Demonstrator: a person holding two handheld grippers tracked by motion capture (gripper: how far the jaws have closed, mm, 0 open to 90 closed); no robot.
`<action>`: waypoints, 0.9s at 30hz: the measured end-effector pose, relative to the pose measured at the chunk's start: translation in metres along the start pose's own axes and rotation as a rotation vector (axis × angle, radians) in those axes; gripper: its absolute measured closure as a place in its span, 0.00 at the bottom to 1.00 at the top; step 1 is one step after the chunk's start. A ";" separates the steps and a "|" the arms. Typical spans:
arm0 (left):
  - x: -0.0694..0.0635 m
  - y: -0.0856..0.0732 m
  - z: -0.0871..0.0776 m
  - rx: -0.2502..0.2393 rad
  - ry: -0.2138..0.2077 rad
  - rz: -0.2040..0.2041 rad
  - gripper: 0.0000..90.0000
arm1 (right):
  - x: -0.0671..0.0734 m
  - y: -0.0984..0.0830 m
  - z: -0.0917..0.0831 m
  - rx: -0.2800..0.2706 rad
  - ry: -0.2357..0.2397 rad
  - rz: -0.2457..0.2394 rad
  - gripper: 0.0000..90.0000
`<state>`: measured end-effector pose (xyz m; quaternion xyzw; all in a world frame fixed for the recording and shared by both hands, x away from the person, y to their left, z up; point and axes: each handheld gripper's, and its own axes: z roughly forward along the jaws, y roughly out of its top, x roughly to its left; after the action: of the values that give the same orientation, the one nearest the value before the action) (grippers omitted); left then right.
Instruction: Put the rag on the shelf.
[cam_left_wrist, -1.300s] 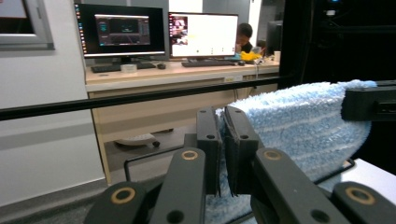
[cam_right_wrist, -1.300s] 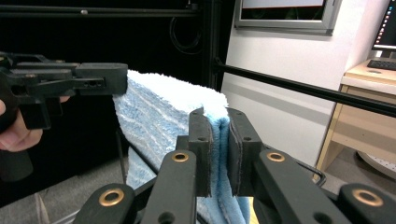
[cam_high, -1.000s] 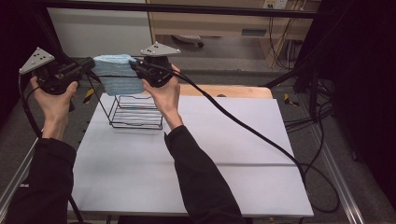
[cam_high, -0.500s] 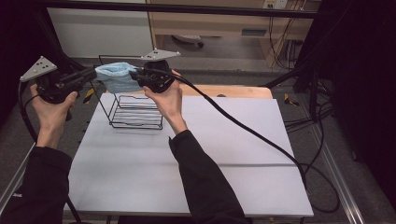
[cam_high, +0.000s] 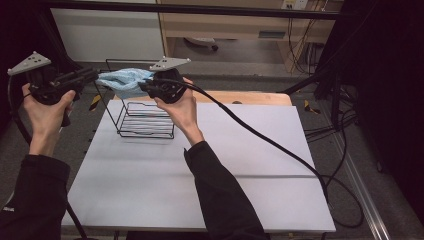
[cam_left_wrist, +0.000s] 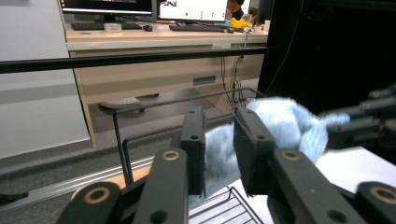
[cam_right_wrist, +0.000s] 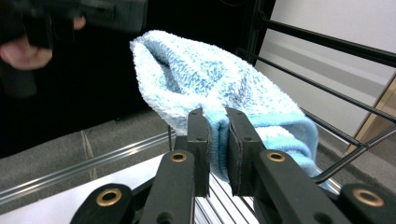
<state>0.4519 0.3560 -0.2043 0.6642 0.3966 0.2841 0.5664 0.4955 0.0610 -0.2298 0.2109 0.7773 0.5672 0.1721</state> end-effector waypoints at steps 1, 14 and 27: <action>0.000 0.003 0.002 0.009 0.003 -0.001 0.86 | 0.000 0.000 0.000 0.001 0.001 -0.006 0.90; -0.003 0.002 0.024 0.152 -0.014 0.018 1.00 | 0.003 -0.002 -0.001 0.029 0.009 -0.044 0.88; -0.005 -0.017 0.029 0.219 -0.040 0.088 1.00 | 0.005 0.003 -0.009 0.017 0.027 -0.031 0.68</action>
<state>0.4697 0.3368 -0.2261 0.7443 0.3842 0.2503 0.4855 0.4874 0.0576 -0.2244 0.1924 0.7875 0.5607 0.1685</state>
